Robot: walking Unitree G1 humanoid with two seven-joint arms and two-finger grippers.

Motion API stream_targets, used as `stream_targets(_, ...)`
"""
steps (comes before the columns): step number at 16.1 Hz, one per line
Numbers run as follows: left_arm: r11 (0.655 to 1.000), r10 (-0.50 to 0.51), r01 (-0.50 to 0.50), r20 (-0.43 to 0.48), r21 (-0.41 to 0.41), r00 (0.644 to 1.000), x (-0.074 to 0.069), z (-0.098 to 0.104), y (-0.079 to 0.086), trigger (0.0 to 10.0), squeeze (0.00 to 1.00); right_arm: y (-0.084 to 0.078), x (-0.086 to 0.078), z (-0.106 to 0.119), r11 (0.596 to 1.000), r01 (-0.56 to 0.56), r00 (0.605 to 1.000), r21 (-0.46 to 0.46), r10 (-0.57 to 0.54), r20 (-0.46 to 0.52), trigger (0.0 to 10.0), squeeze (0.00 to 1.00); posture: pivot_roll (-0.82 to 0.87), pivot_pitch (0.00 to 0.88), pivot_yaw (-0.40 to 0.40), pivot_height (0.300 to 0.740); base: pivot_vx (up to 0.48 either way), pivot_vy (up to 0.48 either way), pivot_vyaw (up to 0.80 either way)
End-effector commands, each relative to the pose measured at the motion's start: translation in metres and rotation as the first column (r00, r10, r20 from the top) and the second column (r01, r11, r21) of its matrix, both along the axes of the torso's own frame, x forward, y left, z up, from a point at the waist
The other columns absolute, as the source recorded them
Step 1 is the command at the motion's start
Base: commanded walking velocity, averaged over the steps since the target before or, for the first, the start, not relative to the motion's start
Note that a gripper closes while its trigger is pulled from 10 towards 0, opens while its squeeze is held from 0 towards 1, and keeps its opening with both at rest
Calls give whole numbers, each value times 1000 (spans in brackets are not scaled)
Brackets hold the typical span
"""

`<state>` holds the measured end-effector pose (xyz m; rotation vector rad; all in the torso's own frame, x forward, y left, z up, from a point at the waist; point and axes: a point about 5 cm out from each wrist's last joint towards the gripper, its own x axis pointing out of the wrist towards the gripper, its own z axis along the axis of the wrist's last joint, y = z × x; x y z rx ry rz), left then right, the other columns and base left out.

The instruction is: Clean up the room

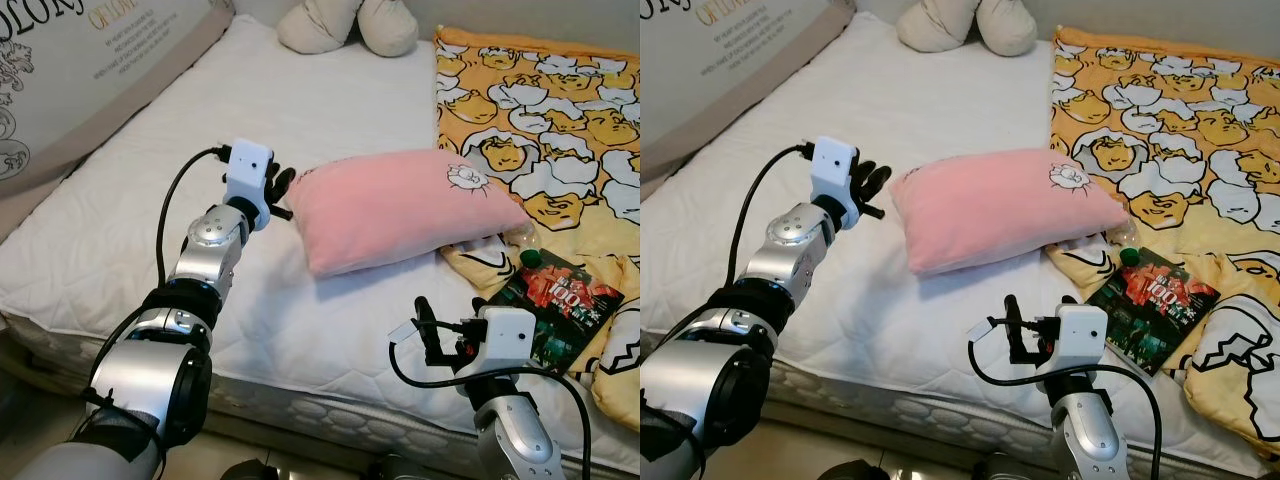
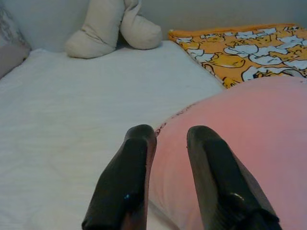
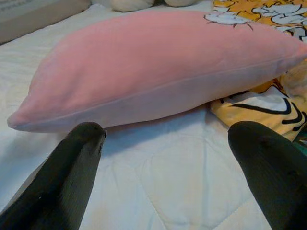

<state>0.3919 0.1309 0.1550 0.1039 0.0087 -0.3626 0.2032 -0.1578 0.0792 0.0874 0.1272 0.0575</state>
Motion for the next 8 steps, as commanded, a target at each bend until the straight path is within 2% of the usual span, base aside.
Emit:
stream_targets(1, 1000, -4, 4, 9, 27, 1000, 2, 2, -3, 10000, 1000, 1, 2, 1, 1000, -1, 1000, -6, 1, 16, 10000, 0, -190, 15, 30, 731, 0, 0, 0)
stream_targets(3, 998, -39, 38, 16, 57, 999, 0, -2, -18, 10000, 1000, -1, 7, 1, 1000, 13, 999, -3, -13, 32, 10000, 0, -185, 0, 29, 731, 0, 0, 0)
stream_targets(6, 998, -54, 55, -40, 6, 998, -1, -8, -34, 10000, 1000, 1, 8, 5, 1000, -5, 998, -7, 6, 57, 10000, 0, -183, 0, 27, 731, 0, 0, 0)
stream_targets(8, 999, -51, 51, -54, -2, 997, -1, -9, -37, 10000, 1000, 2, 7, 4, 1000, -20, 998, -20, 21, 54, 10000, 0, -183, 0, 28, 731, 0, 0, 0)
